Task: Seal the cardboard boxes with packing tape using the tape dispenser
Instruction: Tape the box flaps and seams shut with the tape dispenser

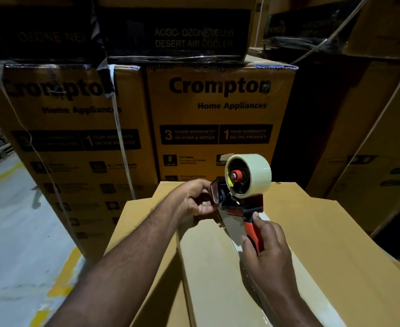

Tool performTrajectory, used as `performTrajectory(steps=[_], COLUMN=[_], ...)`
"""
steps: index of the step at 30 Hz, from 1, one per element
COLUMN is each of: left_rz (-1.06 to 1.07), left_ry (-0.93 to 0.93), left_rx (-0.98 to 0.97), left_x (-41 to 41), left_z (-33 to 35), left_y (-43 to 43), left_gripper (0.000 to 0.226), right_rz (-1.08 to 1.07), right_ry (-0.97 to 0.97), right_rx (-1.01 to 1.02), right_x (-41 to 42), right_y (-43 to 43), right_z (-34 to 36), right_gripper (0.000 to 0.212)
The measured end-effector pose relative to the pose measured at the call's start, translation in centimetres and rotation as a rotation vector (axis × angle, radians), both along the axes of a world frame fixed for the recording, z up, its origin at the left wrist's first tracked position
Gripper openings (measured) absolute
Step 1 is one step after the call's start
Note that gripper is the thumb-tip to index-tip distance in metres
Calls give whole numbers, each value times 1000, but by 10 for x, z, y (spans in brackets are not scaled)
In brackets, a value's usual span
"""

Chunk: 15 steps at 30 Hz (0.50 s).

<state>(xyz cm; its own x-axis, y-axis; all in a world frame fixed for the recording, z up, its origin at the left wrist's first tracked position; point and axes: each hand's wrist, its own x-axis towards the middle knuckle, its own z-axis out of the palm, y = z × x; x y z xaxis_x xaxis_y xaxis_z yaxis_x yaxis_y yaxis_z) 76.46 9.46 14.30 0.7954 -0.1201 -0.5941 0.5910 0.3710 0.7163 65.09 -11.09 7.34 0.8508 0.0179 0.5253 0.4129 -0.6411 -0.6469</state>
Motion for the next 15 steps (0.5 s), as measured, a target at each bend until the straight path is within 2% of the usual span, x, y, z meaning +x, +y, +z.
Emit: performTrajectory(steps=[4,15], left_rz=[-32,-32], left_ry=[4,13], left_rx=[73,-6], left_x=[5,11], left_z=[-3,0], left_y=[3,16], left_gripper=[20,13], right_rz=[8,-4], right_ry=[-37,-32], right_rx=[-25,-18], right_x=[2,6], right_y=[2,5], right_z=[-6,-7], right_gripper=[58,58])
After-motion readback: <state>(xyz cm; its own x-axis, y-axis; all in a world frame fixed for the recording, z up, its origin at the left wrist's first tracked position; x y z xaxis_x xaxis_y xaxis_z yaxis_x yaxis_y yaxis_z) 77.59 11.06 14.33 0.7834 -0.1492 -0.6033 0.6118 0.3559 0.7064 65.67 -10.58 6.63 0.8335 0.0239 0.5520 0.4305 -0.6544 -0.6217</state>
